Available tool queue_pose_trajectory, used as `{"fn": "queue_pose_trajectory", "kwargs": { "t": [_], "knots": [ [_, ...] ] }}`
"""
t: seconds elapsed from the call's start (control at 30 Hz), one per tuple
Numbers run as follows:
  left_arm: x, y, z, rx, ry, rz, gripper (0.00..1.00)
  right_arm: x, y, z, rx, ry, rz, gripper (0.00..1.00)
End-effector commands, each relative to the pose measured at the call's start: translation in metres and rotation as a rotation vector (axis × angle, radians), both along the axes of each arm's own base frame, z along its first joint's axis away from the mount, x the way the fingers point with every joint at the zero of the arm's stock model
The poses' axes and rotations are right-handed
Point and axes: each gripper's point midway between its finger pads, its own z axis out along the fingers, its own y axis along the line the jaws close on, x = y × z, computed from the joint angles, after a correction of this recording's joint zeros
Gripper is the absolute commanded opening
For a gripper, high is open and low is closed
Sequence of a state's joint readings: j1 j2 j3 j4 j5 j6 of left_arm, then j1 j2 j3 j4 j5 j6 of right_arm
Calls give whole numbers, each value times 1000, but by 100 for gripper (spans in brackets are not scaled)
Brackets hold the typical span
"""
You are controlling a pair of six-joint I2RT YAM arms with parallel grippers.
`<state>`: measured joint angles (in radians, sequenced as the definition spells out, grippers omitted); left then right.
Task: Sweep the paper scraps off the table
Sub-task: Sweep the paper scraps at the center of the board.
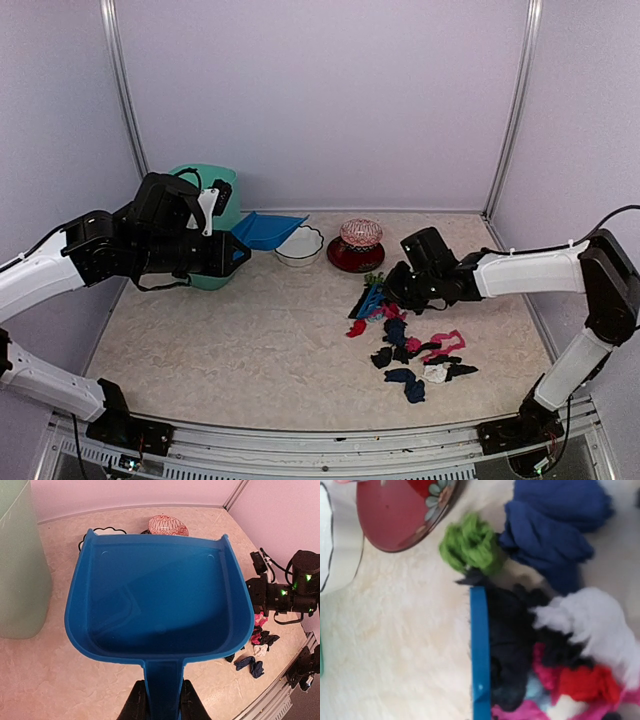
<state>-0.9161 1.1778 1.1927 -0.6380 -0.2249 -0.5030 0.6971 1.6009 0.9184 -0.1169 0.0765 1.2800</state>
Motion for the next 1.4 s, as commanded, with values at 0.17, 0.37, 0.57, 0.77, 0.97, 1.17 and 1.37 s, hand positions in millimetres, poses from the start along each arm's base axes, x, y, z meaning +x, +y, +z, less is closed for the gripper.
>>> {"fn": "queue_pose_trajectory", "kwargs": {
  "t": [0.17,0.37,0.57,0.77,0.97,1.17,1.37],
  "knots": [
    [4,-15,-5,-4,-10,-38,0,-14,-40,88,-133,-227,89,0],
    [3,-15,-4,-6,-11,-43,0,-7,-70,136,-340,-422,206,0],
    [3,-15,-3,0,-16,-45,0,6,-66,147,-537,-560,420,0],
    [2,-12,-1,-3,-19,-43,0,-15,-16,122,-453,-565,806,0],
    [2,-11,-3,8,-23,-40,0,-12,-44,105,-536,-429,681,0],
    [3,-17,-7,17,-16,-62,0,-36,-20,125,-387,-507,805,0],
    [3,-19,-6,21,-19,-74,0,-49,-10,145,-319,-515,882,0]
  ]
}}
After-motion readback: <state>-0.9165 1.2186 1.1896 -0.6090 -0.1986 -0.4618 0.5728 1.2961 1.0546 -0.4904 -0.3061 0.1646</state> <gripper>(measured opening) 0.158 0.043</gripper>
